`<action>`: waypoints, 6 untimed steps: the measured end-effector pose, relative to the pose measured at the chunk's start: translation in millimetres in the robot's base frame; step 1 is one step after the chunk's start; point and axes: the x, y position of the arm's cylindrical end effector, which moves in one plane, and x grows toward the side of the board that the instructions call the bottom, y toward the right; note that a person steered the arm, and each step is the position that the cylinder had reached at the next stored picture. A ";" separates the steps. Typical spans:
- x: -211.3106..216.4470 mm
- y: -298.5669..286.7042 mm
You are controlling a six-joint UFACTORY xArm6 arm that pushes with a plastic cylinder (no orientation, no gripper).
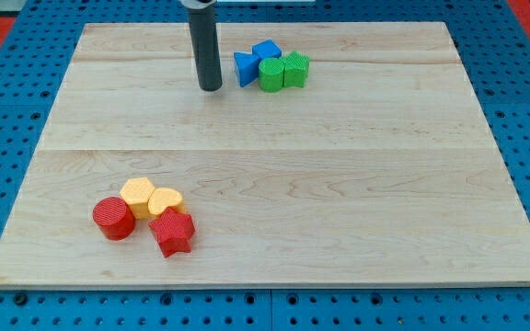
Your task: Move your arm closer to the red star
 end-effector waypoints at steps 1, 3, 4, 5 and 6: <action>9.3 -52.1; 10.5 -103.0; 10.8 -107.2; 17.1 -146.3; 39.6 -199.5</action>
